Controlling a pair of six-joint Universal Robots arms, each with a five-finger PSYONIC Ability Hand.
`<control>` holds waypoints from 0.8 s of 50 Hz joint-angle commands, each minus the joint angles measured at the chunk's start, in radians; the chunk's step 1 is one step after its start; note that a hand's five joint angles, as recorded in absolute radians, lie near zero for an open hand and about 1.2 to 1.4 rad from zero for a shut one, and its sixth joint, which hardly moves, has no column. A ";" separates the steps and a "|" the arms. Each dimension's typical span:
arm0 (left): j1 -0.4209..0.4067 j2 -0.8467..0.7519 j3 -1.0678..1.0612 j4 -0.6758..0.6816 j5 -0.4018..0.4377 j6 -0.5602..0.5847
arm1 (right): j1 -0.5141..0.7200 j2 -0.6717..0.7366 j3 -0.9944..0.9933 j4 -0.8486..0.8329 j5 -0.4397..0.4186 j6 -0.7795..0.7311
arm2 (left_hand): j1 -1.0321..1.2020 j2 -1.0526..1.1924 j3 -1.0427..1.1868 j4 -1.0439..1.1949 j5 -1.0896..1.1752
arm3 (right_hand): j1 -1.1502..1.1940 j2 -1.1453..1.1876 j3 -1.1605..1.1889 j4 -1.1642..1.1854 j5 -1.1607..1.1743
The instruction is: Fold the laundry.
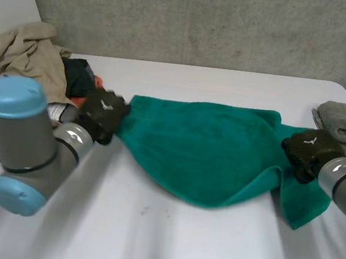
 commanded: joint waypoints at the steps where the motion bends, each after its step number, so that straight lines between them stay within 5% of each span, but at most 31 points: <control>1: 0.067 0.261 -0.124 -0.073 -0.019 0.009 | -0.006 -0.145 -0.033 0.306 -0.003 -0.213 | 0.254 0.204 0.210 0.201 0.247 | 0.288 0.215 0.197 0.192 0.236; 10: 0.066 0.218 -0.193 -0.175 -0.025 0.011 | -0.020 -0.124 -0.007 0.412 -0.001 -0.389 | 0.254 0.204 0.210 0.201 0.247 | 0.288 0.215 0.197 0.192 0.236; 15: 0.069 0.015 -0.065 -0.132 -0.031 0.009 | -0.009 0.073 -0.047 0.250 0.052 -0.388 | 0.254 0.204 0.210 0.201 0.247 | 0.288 0.215 0.197 0.192 0.236; 21: 0.077 -0.118 0.111 -0.115 -0.082 -0.002 | 0.016 0.140 -0.114 0.035 0.108 -0.388 | 0.254 0.204 0.210 0.201 0.247 | 0.288 0.215 0.197 0.192 0.236; 31: 0.063 -0.201 0.250 -0.015 -0.177 -0.006 | 0.069 0.226 -0.153 -0.287 -0.007 -0.380 | 0.254 0.204 0.210 0.201 0.247 | 0.288 0.215 0.197 0.192 0.236; 34: 0.055 -0.201 0.237 0.000 -0.200 -0.005 | 0.071 0.218 -0.134 -0.292 0.000 -0.350 | 0.254 0.204 0.210 0.201 0.247 | -0.631 -0.704 -0.722 -0.727 -0.682; 40: 0.047 -0.204 0.198 0.000 -0.193 -0.008 | 0.056 0.123 -0.070 -0.275 0.051 -0.140 | 0.254 0.204 0.210 0.201 0.247 | -0.762 -0.835 -0.853 -0.858 -0.814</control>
